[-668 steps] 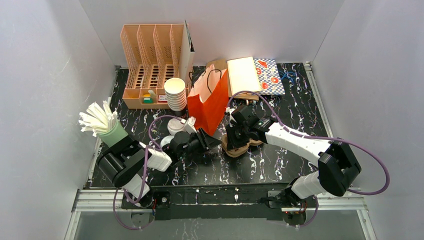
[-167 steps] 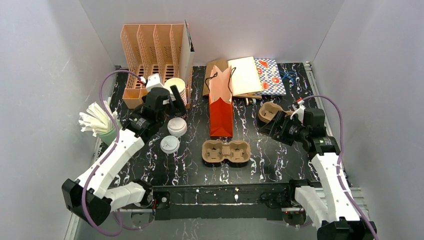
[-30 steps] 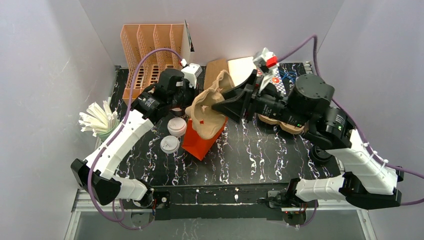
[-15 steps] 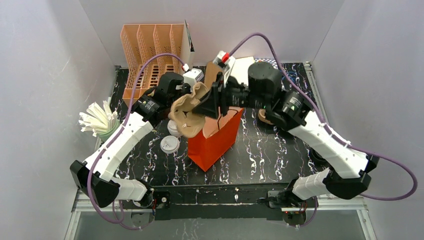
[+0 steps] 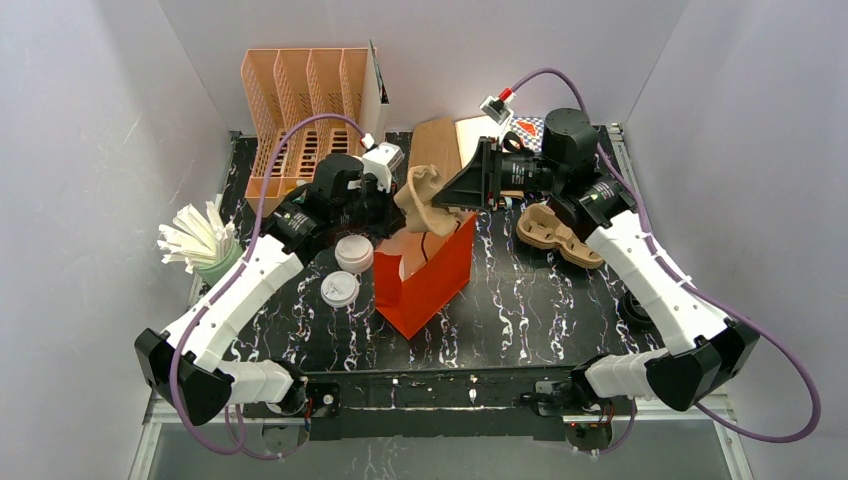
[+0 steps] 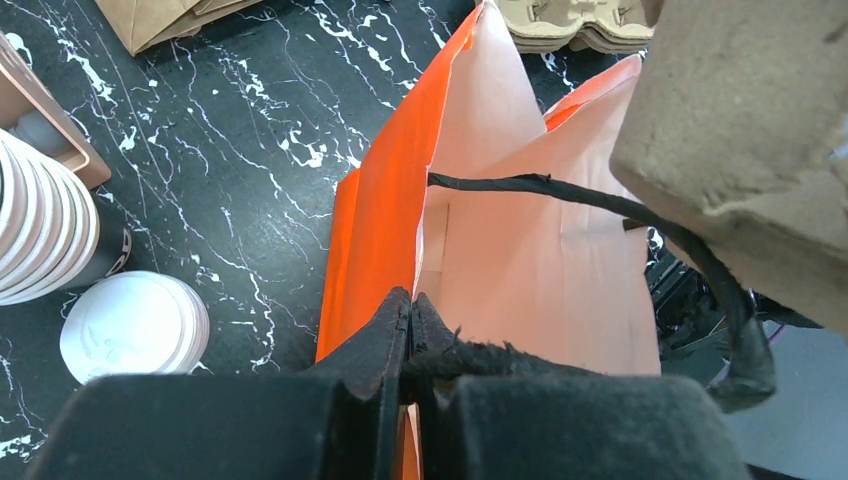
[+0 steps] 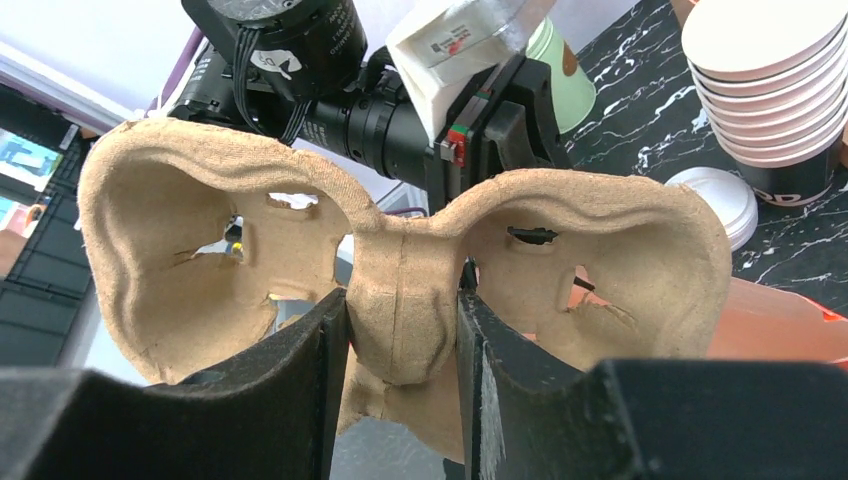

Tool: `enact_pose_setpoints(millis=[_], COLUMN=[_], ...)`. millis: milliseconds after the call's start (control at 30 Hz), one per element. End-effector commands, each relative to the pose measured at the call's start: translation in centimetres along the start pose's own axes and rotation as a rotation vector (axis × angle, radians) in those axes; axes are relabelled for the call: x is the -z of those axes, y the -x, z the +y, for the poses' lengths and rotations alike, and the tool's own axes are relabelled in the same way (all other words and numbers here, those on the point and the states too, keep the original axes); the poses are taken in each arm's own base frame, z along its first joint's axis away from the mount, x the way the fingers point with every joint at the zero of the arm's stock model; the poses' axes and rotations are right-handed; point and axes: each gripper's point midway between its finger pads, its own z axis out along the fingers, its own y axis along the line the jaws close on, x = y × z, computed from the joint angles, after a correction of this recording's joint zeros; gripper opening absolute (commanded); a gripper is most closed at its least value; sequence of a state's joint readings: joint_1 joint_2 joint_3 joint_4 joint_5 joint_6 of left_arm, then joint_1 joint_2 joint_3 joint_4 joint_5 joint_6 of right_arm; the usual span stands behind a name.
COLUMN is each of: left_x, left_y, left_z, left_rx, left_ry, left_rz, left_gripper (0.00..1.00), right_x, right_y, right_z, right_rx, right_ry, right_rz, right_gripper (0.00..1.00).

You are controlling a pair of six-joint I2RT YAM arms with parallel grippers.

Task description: Pack the takeout coffee

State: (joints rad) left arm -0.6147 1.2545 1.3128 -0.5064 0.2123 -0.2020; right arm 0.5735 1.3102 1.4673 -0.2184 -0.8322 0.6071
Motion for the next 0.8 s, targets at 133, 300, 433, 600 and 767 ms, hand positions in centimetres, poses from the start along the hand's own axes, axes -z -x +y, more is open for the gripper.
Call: enact_pose_setpoints(millis=[133,300,433,600,767], left_x=[1.1,0.8,0.5,0.0,-0.5], left_y=[1.3,1.3,1.6,1.9,1.5], left_z=[0.2,0.2,0.4,1.2,2.3], left_rx=[-0.027,-0.023,-0.006,0.050,0.105], left_ry=[0.022,0.023,0.029,0.048,0.073], left_rz=[-0.080,-0.086,-0.085,-0.067,-0.042], left_gripper=[0.00,0.00,0.00,0.00,0.00], right_x=[0.7,0.3,0.2,0.3,0.6], right_y=[0.1,-0.6,-1.0,-1.5,-1.6], right_z=[0.5,-0.4,-0.7,-1.1,-1.0], right_rx=[-0.048,-0.085,-0.102,-0.104,-0.083], right_ry=[0.131,0.148,0.150,0.140,0.132], right_rz=[0.015,0.028,0.039,0.038,0.024], right_gripper=[0.37,0.37,0.37,0.37,0.37])
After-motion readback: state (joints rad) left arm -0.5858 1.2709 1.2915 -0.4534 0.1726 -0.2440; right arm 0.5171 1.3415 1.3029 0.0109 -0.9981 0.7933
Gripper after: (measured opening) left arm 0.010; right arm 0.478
